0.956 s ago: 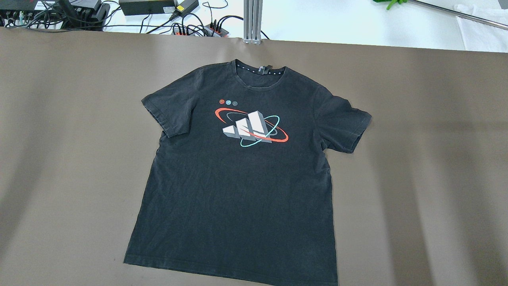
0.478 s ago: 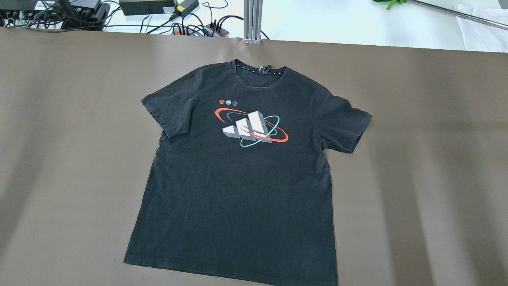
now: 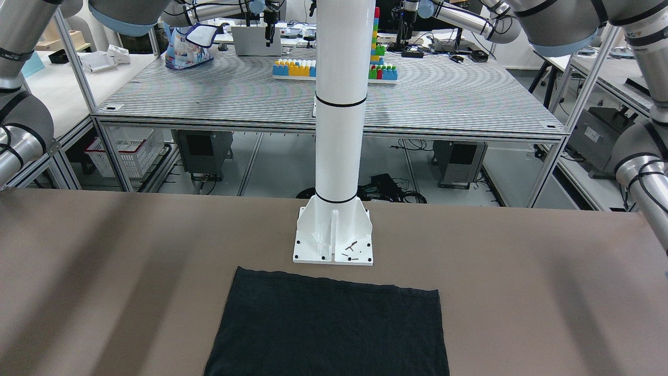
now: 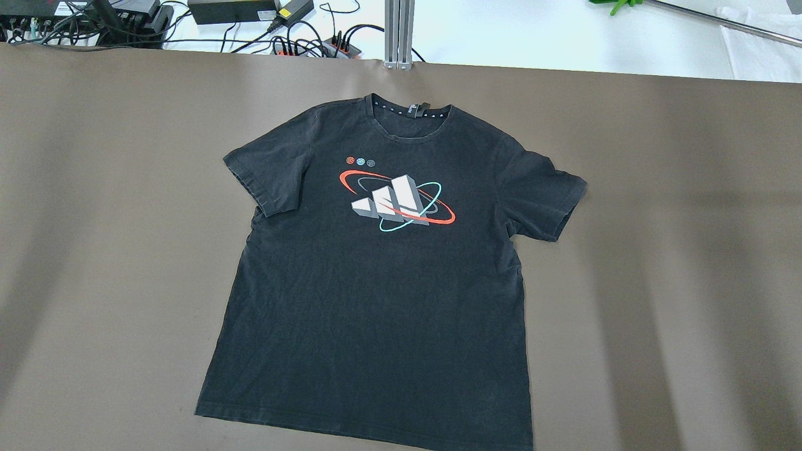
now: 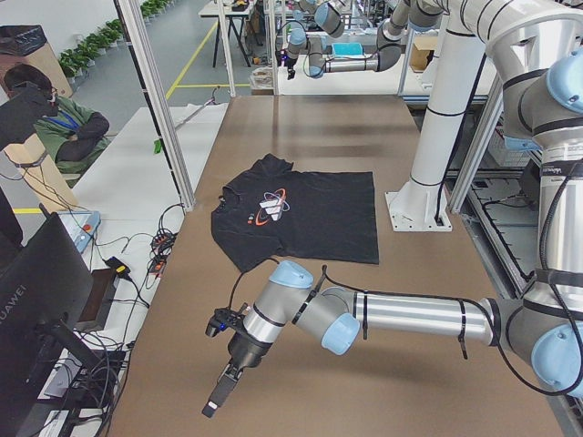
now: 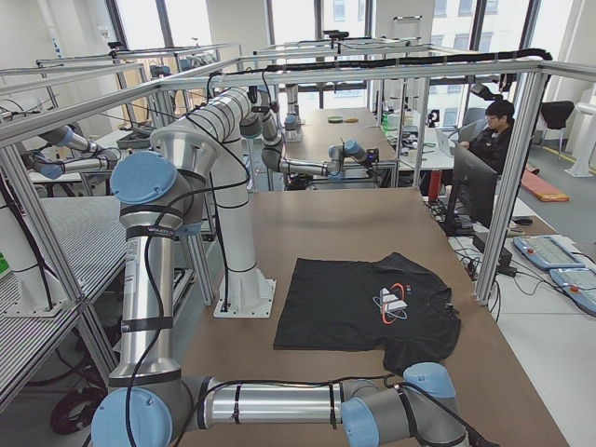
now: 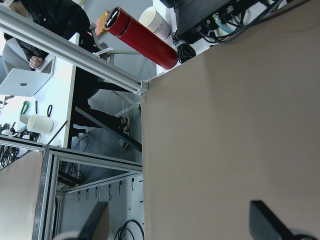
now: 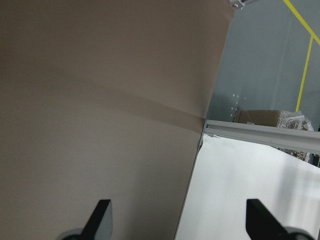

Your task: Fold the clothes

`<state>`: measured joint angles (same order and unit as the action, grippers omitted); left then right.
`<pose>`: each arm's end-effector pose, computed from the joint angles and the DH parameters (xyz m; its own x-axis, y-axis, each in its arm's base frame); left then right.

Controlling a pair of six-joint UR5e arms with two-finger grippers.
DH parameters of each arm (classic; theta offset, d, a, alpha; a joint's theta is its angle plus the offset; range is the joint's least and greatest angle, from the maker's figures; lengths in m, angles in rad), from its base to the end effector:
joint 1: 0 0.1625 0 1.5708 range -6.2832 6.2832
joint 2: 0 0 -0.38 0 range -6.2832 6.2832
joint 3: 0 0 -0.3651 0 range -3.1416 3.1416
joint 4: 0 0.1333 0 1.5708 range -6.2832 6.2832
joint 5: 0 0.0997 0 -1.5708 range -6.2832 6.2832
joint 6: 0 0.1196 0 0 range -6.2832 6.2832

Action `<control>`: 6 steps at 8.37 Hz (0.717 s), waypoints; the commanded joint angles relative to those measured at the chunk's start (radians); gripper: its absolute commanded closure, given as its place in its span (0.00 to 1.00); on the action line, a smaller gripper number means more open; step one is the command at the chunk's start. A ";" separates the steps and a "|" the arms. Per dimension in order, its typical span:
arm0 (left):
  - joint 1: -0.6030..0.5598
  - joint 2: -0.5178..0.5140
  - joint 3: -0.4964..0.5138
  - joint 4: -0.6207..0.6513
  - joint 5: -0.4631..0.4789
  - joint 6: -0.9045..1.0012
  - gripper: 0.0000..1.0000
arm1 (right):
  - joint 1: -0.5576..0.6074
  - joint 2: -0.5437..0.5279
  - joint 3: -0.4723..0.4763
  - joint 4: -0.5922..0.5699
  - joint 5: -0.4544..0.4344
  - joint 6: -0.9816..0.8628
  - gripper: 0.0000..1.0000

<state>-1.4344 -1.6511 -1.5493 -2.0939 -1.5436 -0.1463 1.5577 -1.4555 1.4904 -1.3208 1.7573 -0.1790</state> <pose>-0.0613 -0.5575 0.5649 0.9983 -0.0008 -0.0576 0.0323 0.8365 0.5471 0.1041 -0.5387 0.6120 0.9640 -0.2348 0.1251 0.1872 0.9327 0.3082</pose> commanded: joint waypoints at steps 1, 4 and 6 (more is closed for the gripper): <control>0.000 0.001 -0.008 -0.002 -0.001 -0.003 0.00 | -0.001 0.004 0.001 -0.001 0.002 0.000 0.06; 0.003 -0.009 -0.009 -0.003 -0.045 -0.003 0.00 | -0.004 0.006 -0.004 -0.001 0.004 0.000 0.06; 0.008 -0.054 0.003 -0.003 -0.145 -0.051 0.00 | -0.011 0.023 -0.007 -0.003 0.013 0.024 0.06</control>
<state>-1.4308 -1.6687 -1.5570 -2.0968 -1.6103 -0.1557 1.5533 -1.4457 1.4873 -1.3229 1.7616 -0.1784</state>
